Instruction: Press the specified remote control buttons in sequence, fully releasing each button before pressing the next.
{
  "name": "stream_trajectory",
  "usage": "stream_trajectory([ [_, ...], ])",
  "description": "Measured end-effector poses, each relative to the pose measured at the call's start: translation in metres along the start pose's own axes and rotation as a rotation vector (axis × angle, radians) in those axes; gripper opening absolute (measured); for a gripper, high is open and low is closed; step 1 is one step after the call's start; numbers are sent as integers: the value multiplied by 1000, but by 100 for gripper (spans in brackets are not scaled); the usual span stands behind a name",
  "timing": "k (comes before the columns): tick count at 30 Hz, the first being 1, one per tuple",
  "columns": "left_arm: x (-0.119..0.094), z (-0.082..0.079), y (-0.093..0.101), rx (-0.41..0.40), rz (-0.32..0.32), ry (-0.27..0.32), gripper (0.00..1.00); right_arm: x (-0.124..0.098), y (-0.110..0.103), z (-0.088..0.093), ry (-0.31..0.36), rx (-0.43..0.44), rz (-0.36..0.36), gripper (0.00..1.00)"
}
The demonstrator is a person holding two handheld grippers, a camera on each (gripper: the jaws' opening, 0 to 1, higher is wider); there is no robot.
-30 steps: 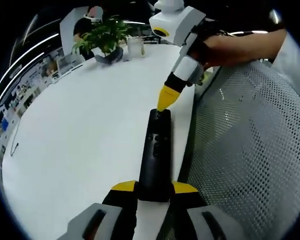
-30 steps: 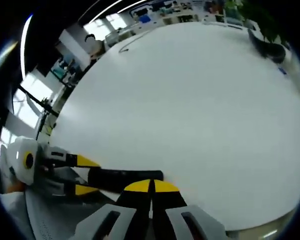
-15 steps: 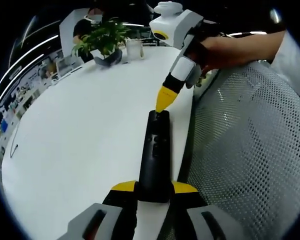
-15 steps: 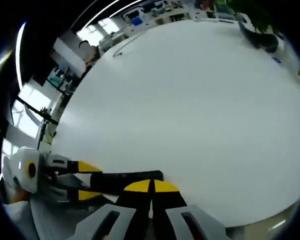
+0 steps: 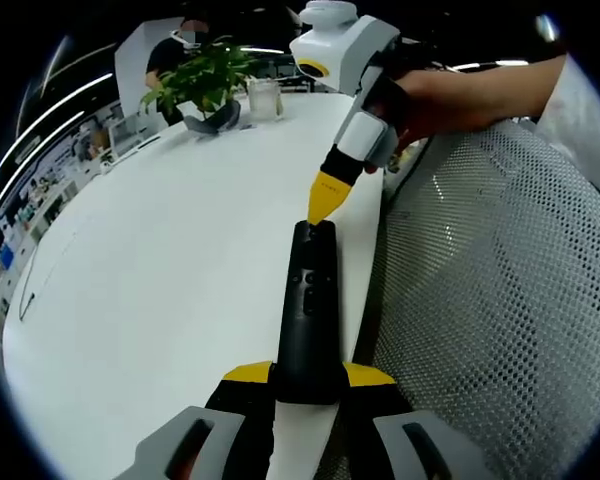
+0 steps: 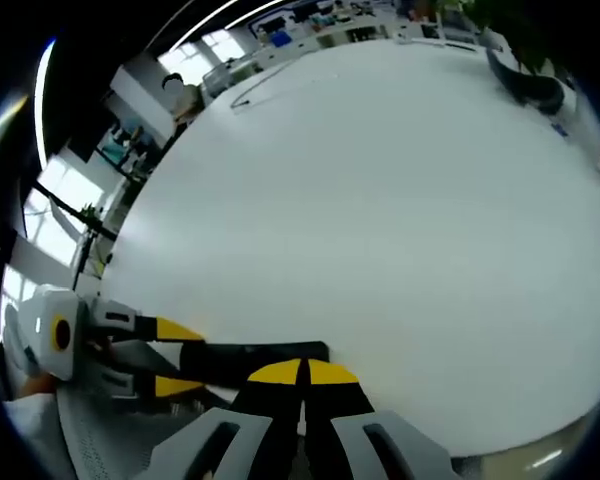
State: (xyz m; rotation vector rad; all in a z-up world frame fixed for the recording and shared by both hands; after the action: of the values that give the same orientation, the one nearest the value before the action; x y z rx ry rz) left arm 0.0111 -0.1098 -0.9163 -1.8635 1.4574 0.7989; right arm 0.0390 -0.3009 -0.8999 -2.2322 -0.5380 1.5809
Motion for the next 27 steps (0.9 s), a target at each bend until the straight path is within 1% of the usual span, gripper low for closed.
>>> stream_trajectory([
  [3,1,-1,2,8,5,4,24,2,-3,2,-1,-39,1,0],
  [7,1,-1,3,3,5,6,24,5,-7,5,-32,-66,-21,0],
  [8,1,-1,3,3,6,6,24,6,-8,8,-51,-81,-9,0],
  [9,2,0,3,3,6,6,24,5,-9,7,-37,-87,-14,0],
  [11,2,0,4,3,6,6,24,5,-7,7,-40,-90,-8,0],
  [16,2,0,4,1,6,7,24,4,-6,7,-37,-67,-16,0],
  [23,2,0,4,2,8,5,24,5,-7,8,-26,-111,-8,0],
  [27,1,0,4,1,8,5,24,5,-5,7,-15,-93,-18,0],
])
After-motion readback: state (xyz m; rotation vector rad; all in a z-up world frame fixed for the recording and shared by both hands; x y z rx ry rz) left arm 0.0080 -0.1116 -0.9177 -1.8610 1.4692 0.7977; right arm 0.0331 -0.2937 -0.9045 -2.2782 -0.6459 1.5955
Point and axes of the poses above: the point that each gripper's makers call its tool centre point, and the gripper's own axes: x roughly forward along the fingers, y roughly to its right, z roughly out of its underside, the point moved 9 cm from there along -x, roughly backward along the fingers, and after that the axes turned 10 degrees about x, right-handed, at the moved point
